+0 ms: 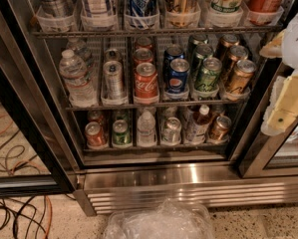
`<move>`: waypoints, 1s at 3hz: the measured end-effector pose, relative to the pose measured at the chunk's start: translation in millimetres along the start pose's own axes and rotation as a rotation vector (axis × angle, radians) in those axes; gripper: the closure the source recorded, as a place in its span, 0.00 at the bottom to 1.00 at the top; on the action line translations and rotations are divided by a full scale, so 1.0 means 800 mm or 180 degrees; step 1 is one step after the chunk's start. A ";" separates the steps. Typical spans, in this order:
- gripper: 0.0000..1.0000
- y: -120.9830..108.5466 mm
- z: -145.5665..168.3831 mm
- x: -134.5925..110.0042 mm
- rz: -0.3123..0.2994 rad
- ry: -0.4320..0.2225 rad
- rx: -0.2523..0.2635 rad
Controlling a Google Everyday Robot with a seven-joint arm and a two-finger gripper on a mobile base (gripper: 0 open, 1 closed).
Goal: Pick coke can from middle shelf of fridge
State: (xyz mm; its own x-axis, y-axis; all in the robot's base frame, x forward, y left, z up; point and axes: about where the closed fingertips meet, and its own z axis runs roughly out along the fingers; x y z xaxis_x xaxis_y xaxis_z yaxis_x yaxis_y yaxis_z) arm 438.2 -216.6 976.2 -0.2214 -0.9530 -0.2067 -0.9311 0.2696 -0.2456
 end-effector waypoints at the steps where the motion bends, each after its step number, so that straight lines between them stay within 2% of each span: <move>1: 0.00 0.000 0.000 0.000 0.0000 0.0000 0.0000; 2: 0.00 0.000 0.007 -0.003 0.0067 -0.0041 0.0021; 3: 0.00 0.047 0.026 -0.017 0.0476 -0.0316 0.0135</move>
Offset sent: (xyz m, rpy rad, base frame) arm 0.0041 0.0058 -0.0155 0.0381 0.0039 -0.0436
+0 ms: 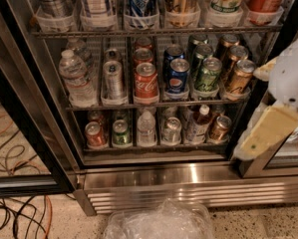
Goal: Pick coke can from middle shelf of fridge
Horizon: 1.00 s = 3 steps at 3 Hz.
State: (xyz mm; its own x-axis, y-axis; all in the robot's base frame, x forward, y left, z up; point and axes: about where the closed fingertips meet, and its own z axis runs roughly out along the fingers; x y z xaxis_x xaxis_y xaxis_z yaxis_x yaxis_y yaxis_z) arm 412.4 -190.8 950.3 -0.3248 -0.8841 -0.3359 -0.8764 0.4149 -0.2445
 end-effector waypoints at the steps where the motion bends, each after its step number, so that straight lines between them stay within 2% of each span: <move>1: 0.00 0.047 0.038 0.008 0.0372 -0.0296 0.0144; 2: 0.00 0.047 0.037 0.007 0.0366 -0.0299 0.0149; 3: 0.00 0.049 0.059 -0.004 0.0430 -0.0433 0.0159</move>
Offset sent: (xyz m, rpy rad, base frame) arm -0.0241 0.0148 -0.0220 0.0841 -0.0362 -0.0699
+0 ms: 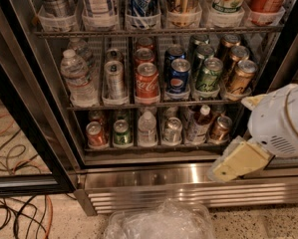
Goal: Pick coke can from middle shelf of fridge
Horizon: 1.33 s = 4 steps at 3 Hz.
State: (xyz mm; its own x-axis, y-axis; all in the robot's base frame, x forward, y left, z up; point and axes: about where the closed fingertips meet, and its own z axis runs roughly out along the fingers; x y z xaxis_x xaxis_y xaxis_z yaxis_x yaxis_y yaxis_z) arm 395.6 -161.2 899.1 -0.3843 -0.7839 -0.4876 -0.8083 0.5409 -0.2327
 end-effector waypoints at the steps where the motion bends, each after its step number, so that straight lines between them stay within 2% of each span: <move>1: 0.00 0.014 0.051 -0.015 0.0132 -0.0219 -0.0048; 3: 0.00 0.000 0.129 -0.051 0.0373 -0.0601 0.0171; 4: 0.00 0.000 0.129 -0.051 0.0373 -0.0601 0.0171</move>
Offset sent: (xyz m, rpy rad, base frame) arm 0.0686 0.0721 -0.0789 0.2034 -0.1371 -0.1114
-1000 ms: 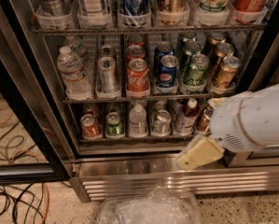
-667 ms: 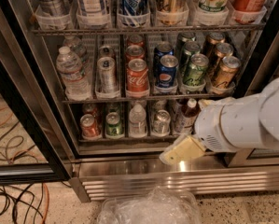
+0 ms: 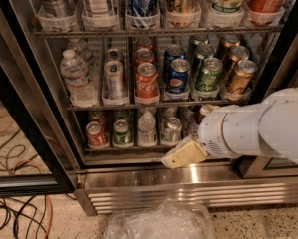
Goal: Pick coke can from middle shelf of fridge
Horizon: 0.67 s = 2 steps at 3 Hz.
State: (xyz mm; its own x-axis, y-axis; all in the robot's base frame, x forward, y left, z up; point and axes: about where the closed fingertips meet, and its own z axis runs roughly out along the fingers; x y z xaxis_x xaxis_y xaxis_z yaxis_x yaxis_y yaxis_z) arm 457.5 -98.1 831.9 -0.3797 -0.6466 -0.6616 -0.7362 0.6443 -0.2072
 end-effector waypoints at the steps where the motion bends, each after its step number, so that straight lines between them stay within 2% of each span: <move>1: 0.00 -0.002 0.018 -0.018 0.0059 -0.0204 -0.0008; 2: 0.00 -0.011 0.043 -0.046 0.0145 -0.0426 0.0153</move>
Offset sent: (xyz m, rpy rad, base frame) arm 0.0817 0.0485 0.0060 0.2162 -0.1702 -0.1779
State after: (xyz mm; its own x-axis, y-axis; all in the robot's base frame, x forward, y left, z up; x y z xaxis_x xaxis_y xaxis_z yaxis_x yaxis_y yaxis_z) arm 496.9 -66.3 833.3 -0.3317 -0.5580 -0.7607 -0.6910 0.6926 -0.2067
